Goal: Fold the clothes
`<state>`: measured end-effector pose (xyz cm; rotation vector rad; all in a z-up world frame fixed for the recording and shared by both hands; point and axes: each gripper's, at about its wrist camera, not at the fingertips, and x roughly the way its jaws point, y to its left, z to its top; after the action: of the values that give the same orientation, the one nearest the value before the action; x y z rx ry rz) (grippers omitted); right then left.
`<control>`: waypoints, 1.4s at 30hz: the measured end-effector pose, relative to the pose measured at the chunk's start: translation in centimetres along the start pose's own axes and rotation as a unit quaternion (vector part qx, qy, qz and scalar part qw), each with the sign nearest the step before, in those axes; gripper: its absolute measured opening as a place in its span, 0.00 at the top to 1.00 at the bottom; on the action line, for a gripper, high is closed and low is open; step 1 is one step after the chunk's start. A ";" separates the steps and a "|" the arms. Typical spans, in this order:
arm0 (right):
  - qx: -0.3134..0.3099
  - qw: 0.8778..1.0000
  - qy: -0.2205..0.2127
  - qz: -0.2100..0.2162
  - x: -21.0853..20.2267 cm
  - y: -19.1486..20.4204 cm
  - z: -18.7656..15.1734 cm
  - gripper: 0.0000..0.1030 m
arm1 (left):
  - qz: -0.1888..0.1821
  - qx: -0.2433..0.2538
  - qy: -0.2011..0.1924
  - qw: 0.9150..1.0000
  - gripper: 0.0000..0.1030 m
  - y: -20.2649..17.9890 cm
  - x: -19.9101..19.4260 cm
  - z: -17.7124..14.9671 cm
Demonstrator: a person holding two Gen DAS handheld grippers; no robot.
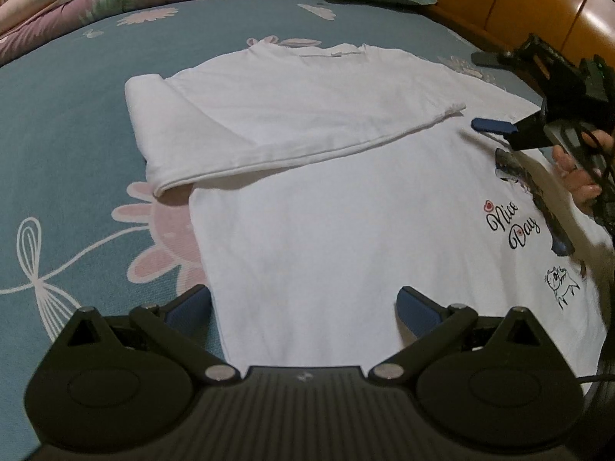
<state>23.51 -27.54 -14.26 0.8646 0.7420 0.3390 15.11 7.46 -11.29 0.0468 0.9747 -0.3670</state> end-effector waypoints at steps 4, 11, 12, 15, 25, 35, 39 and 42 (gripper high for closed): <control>-0.005 1.000 0.020 -0.008 1.3 -0.3 0.8 0.00 | 0.001 0.001 0.003 1.000 0.01 -0.1 0.0 0.0; 0.004 0.999 0.037 -0.011 1.5 -0.3 1.1 0.00 | 0.001 0.001 0.005 1.000 0.01 -0.2 0.0 0.0; 0.002 0.999 0.037 -0.016 1.6 0.0 1.2 0.00 | 0.001 0.001 0.005 1.000 0.01 -0.2 0.0 0.0; 0.008 0.999 0.038 -0.020 2.0 0.6 1.2 0.00 | 0.000 0.000 0.005 1.000 0.01 -0.1 0.0 0.0; 0.012 1.000 0.014 0.003 3.7 -0.8 3.0 0.20 | -0.003 -0.001 0.005 1.000 0.01 0.0 0.2 0.1; 0.032 0.998 0.052 0.035 5.0 -2.2 4.2 0.39 | 0.001 0.004 0.010 1.000 0.01 0.0 0.5 0.5; 0.026 0.997 0.075 0.023 6.4 -2.1 5.4 0.52 | 0.003 0.006 0.013 1.000 0.01 0.0 0.6 0.7; -0.002 0.996 0.085 0.011 6.0 -2.4 4.8 0.80 | 0.005 0.007 0.014 1.000 0.01 0.0 0.7 0.7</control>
<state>31.11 -28.45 -16.81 0.8470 0.8896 0.4381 16.00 7.12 -11.45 0.0692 0.9996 -0.3647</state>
